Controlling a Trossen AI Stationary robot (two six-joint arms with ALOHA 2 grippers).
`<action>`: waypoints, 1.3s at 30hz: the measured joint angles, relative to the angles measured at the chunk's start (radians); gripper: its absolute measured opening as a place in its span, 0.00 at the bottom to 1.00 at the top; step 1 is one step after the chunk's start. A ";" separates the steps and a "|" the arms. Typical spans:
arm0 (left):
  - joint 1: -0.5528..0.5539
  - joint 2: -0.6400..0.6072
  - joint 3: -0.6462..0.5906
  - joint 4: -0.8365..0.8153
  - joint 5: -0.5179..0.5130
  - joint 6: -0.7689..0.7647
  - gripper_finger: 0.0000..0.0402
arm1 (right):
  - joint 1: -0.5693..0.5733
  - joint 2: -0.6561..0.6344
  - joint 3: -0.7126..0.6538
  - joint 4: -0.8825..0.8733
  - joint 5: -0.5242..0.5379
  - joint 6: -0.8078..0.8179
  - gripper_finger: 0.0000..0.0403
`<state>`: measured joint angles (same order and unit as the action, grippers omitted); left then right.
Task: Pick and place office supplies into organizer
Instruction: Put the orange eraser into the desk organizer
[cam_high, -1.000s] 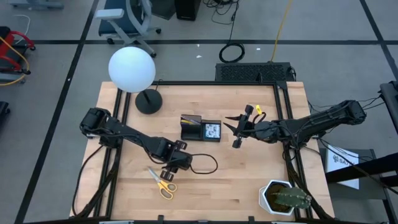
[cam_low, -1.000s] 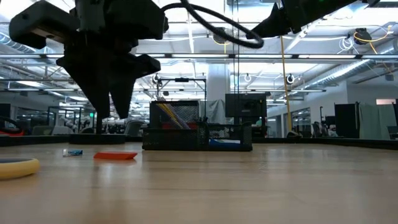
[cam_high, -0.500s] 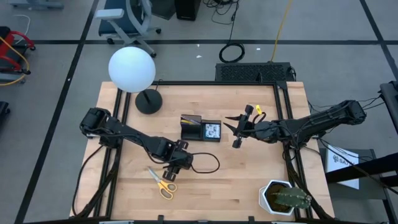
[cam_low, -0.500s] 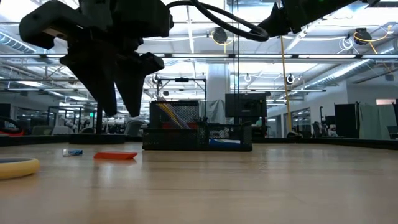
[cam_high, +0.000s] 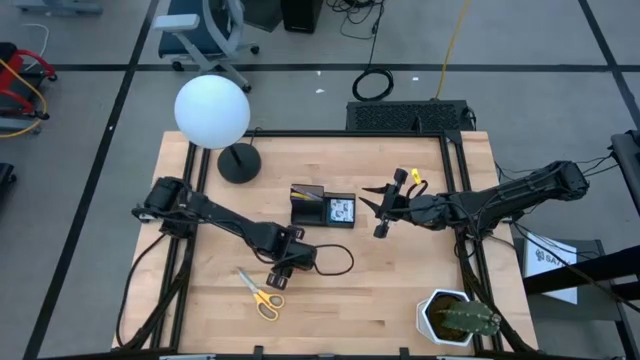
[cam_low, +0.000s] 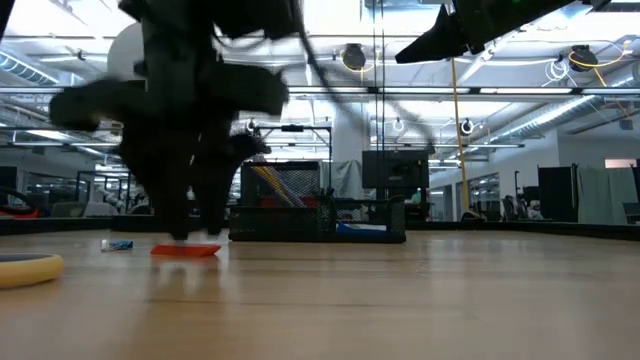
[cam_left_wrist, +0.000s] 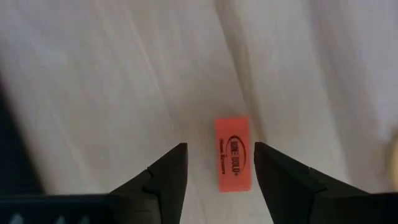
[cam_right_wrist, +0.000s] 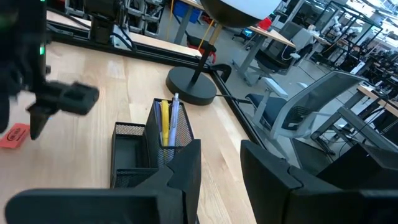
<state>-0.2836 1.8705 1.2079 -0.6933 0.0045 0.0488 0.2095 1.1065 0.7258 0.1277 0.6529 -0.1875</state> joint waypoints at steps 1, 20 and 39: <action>0.000 0.023 0.000 -0.001 0.004 0.001 0.46 | 0.000 0.000 0.000 0.000 0.000 0.000 0.26; 0.000 0.091 0.007 0.005 0.037 -0.026 0.39 | 0.000 0.000 0.000 -0.001 0.000 0.004 0.26; -0.003 0.058 0.007 -0.022 0.029 -0.059 0.15 | 0.000 0.000 0.000 -0.001 0.000 0.004 0.26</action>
<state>-0.2864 1.9288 1.2146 -0.7148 0.0331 -0.0097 0.2095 1.1061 0.7261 0.1268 0.6530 -0.1837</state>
